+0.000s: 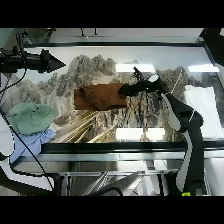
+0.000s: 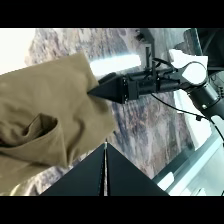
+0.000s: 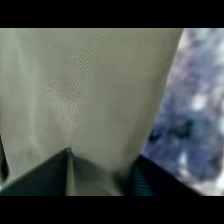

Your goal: Fold the shirts.

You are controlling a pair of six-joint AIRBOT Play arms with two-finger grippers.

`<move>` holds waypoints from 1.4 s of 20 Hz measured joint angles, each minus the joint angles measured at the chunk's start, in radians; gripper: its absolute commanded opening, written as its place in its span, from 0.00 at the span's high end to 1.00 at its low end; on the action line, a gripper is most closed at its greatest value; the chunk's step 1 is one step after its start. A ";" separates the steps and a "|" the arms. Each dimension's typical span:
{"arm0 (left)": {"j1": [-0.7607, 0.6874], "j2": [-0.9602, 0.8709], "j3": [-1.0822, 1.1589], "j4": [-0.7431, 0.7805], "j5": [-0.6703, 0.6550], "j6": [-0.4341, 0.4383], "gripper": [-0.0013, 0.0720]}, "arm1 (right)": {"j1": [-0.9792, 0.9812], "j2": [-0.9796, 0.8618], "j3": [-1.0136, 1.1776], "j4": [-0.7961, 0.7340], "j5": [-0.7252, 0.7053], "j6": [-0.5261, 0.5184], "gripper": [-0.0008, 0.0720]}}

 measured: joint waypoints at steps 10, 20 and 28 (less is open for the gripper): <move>0.000 0.000 0.000 0.000 0.000 0.001 0.96 | -0.091 0.220 0.145 0.089 0.021 -0.021 0.96; 0.000 0.000 0.000 0.000 -0.003 -0.026 0.96 | -0.598 0.531 0.189 -0.395 0.038 0.328 0.96; -0.002 0.000 -0.001 0.001 -0.003 -0.033 0.96 | -0.877 0.740 -0.055 -0.715 0.256 0.609 0.96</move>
